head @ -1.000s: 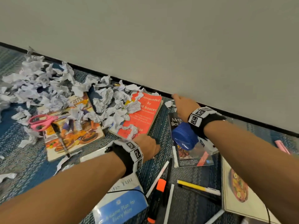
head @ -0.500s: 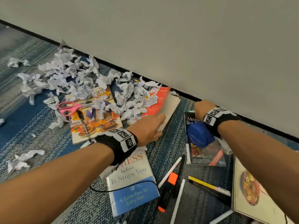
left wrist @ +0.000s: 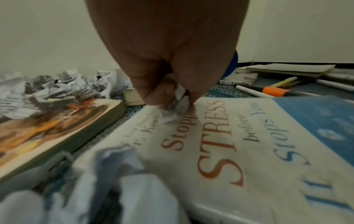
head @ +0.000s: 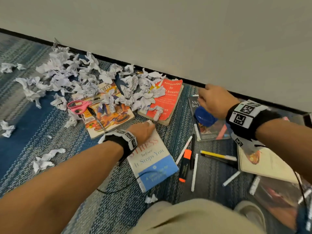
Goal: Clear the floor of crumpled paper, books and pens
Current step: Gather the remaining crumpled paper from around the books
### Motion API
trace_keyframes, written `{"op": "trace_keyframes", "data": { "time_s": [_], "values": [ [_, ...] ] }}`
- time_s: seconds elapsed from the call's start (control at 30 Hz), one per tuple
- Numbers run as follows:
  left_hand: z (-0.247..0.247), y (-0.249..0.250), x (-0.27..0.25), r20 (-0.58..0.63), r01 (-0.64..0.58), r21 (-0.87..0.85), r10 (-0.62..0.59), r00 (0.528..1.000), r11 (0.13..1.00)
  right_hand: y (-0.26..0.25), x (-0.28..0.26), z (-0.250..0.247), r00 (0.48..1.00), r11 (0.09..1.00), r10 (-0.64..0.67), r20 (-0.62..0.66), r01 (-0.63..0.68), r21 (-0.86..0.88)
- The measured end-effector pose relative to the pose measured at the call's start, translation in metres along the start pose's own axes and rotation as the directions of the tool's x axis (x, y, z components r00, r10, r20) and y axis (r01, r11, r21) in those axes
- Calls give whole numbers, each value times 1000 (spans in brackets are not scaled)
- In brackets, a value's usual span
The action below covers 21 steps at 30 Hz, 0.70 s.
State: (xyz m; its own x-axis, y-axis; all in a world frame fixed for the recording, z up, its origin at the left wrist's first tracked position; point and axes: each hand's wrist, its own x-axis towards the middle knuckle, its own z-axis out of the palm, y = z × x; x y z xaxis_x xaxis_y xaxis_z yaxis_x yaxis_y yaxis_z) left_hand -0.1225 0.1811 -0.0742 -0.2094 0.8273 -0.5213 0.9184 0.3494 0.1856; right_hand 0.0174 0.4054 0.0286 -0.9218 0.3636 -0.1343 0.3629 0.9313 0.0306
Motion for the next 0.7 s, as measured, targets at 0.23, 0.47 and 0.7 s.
{"op": "trace_keyframes", "data": {
  "time_s": [0.23,0.47,0.7],
  "values": [
    [-96,-13,-20,-155,11,-78,-23,988,997,-28,-36,-15,990,993,-92,111,100,-66],
    [-163,-16,-30,-315,165,203,-95,944,965,-83,-42,11,898,954,-301,322,288,87],
    [-123,-7,-61,-122,160,381,-122,985,911,-176,-81,86,587,739,-668,458,452,499]
  ]
}}
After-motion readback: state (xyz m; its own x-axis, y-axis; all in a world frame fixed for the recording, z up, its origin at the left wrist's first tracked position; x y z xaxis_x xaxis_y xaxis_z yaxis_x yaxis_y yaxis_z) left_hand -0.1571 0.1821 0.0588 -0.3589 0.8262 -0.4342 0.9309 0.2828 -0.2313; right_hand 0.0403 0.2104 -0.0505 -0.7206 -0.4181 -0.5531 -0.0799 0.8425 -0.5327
